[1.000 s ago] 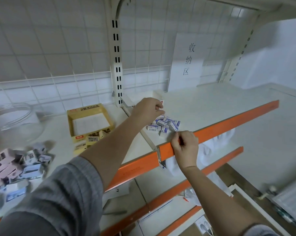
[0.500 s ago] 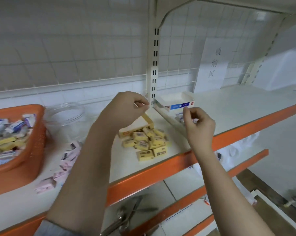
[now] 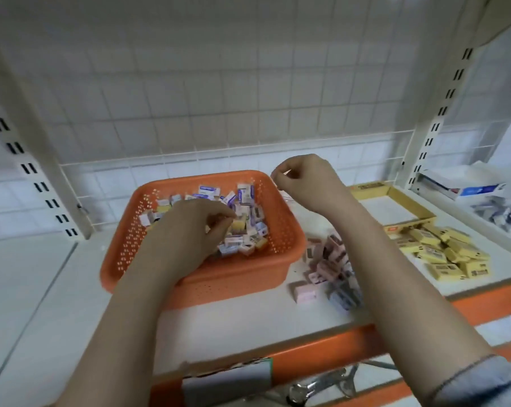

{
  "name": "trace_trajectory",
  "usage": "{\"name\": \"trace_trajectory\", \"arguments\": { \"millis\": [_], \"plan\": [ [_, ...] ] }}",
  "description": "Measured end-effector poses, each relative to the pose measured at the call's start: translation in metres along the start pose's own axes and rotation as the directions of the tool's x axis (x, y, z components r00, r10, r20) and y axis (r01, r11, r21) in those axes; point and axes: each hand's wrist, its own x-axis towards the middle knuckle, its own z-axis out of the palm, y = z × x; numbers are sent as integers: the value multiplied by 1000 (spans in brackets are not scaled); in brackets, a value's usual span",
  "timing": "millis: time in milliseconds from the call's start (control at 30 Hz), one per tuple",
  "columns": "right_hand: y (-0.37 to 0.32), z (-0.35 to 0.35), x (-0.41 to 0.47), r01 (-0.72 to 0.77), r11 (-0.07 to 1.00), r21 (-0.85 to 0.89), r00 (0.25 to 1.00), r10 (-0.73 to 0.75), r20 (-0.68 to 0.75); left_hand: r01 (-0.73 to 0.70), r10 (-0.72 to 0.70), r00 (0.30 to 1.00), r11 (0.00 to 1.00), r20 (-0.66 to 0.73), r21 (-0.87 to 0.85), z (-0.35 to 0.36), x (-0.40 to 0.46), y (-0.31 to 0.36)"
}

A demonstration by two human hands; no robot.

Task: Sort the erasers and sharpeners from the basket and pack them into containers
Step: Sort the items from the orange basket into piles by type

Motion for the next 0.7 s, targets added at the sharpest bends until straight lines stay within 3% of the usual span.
{"name": "trace_trajectory", "arguments": {
  "millis": [200, 367, 533, 700],
  "plan": [
    [-26, 60, 60, 212, 887, -410, 940, -70, 335, 147, -148, 988, 988, -43, -36, -15, -16, -44],
    [-20, 93, 84, 366, 756, -544, 852, -36, 523, 192, -198, 979, 977, -52, -91, -16, -18, -46],
    [-15, 98, 94, 399, 739, -542, 827, -35, 561, 251, -252, 968, 963, -2, -97, -14, -18, -48],
    [-15, 97, 88, 453, 639, -622, 846, -88, 526, 265, -265, 964, 962, 7, -64, -15, -17, -47]
  ]
}}
